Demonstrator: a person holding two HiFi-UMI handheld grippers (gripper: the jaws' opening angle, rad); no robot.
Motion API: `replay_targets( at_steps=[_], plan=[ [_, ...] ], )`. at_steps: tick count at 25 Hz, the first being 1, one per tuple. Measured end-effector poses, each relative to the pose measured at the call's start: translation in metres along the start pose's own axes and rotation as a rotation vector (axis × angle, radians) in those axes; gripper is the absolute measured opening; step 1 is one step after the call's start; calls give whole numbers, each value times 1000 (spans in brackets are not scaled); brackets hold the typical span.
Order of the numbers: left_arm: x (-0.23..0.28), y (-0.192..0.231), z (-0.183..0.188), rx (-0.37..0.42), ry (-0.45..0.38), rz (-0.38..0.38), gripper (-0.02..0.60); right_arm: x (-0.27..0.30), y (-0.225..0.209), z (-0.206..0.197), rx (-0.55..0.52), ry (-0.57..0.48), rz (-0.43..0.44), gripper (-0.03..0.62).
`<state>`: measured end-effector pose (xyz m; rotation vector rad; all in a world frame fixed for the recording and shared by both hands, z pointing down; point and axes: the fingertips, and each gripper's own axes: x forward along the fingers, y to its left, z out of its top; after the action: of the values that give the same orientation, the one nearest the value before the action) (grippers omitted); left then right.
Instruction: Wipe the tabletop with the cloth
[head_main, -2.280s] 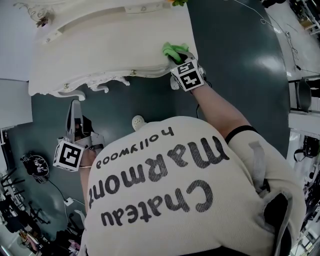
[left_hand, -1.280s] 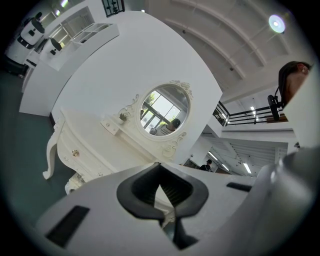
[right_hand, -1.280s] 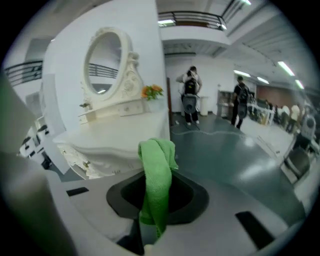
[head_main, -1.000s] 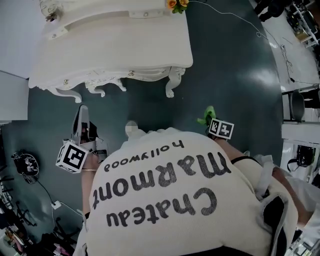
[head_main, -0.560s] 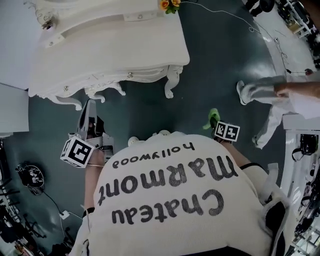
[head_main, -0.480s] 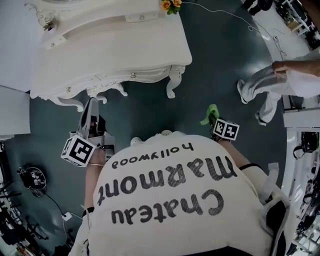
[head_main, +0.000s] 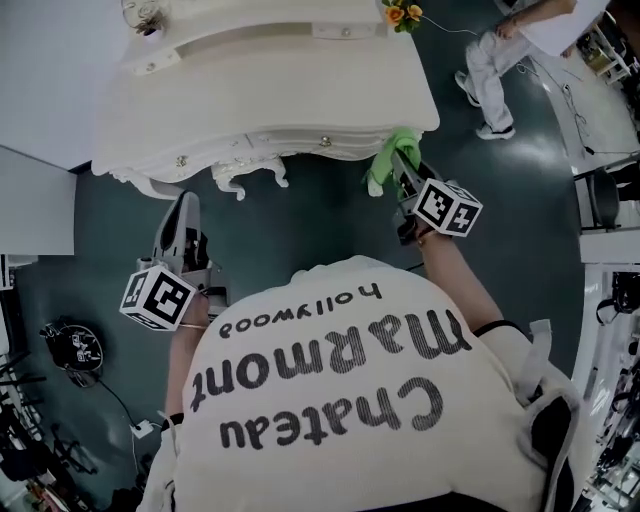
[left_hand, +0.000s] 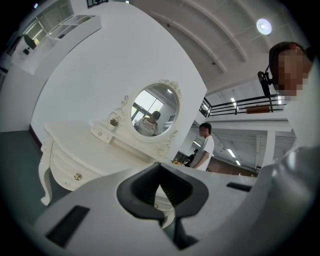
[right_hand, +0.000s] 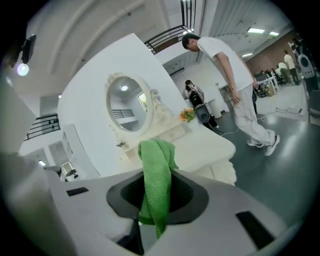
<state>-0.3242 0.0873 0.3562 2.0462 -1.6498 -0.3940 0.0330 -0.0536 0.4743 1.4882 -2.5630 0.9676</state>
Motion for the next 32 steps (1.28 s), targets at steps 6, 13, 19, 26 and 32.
replay_targets(
  at_steps=[6,13,19,26,32],
  plan=[
    [7,13,9,10,3,-4,6,24,103,58,-141,-68,70,91],
    [40,1,17,9,-1,-44,6,37,162,102,-276,-124,163,92],
    [66,-4,22,8,13,-54,6,52,170,107,-353,-98,186,92],
    [86,-7,10,-7,43,-68,6,60,150,97,-341,-61,152,92],
    [92,-11,2,-11,59,-70,6,59,135,94,-327,-49,136,92]
  ],
)
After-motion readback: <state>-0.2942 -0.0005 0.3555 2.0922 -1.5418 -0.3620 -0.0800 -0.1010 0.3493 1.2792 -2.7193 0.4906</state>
